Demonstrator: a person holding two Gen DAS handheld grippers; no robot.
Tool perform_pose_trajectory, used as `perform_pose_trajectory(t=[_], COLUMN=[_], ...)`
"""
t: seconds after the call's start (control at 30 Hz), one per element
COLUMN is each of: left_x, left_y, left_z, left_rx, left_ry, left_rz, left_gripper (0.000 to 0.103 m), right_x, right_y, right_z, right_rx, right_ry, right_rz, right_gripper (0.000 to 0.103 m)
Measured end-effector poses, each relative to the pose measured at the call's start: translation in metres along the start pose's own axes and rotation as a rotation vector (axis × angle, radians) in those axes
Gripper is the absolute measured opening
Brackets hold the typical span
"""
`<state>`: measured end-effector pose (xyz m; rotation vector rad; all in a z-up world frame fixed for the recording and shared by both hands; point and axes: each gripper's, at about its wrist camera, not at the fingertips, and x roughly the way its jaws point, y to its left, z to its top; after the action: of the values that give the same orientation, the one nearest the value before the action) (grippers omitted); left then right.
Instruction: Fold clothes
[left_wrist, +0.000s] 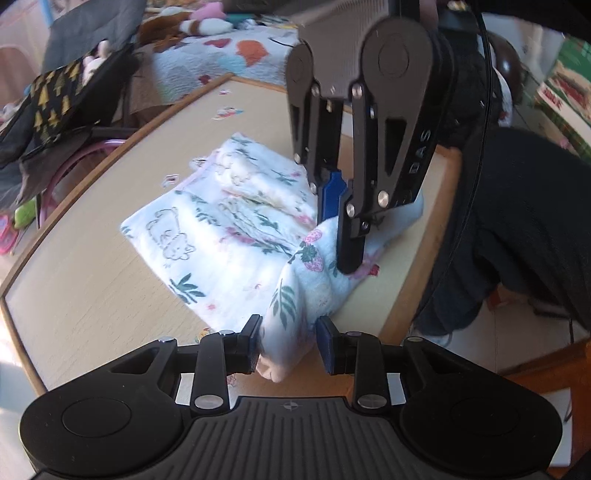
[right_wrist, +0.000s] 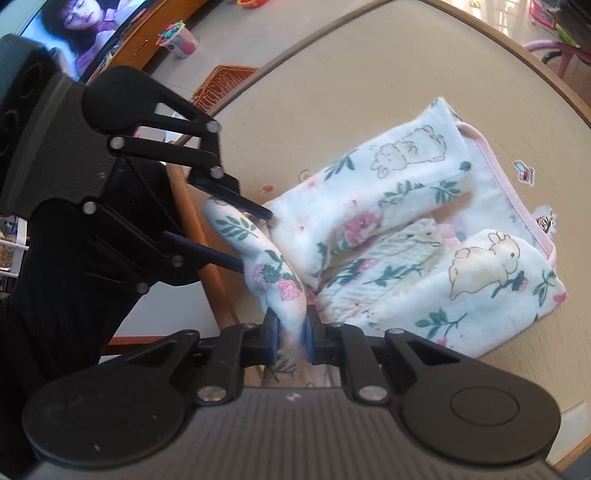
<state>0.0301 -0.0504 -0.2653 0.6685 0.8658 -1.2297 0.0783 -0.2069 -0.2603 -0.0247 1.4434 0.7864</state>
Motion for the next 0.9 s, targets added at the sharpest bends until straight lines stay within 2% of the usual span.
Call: perform_pose_trajectory(t=[0.23, 0.3, 0.43, 0.67, 0.9], left_x=[0.006, 0.01, 0.023, 0.034, 0.035], left_y=[0.008, 0.011, 0.015, 0.023, 0.027], left_z=[-0.004, -0.005, -0.005, -0.006, -0.011], left_rx=[-0.137, -0.205, -0.299, -0.422, -0.51], left_ry=[-0.041, -0.05, -0.024, 0.001, -0.021], left_rz=[0.018, 0.025, 0.06, 0.061, 0.058], left_gripper=[0.036, 0.036, 0.039, 0.041, 0.042], right_x=[0.002, 0.002, 0.001, -0.021, -0.029], right_y=[-0.003, -0.003, -0.001, 0.022, 0.023], right_z=[0.008, 0.009, 0.009, -0.008, -0.034], right_rx=[-0.004, -0.009, -0.02, -0.073, -0.069], right_ry=[0.015, 0.018, 0.017, -0.017, -0.014], right_rz=[-0.008, -0.016, -0.041, -0.171, -0.337], right_gripper=[0.015, 0.015, 0.015, 0.023, 0.024])
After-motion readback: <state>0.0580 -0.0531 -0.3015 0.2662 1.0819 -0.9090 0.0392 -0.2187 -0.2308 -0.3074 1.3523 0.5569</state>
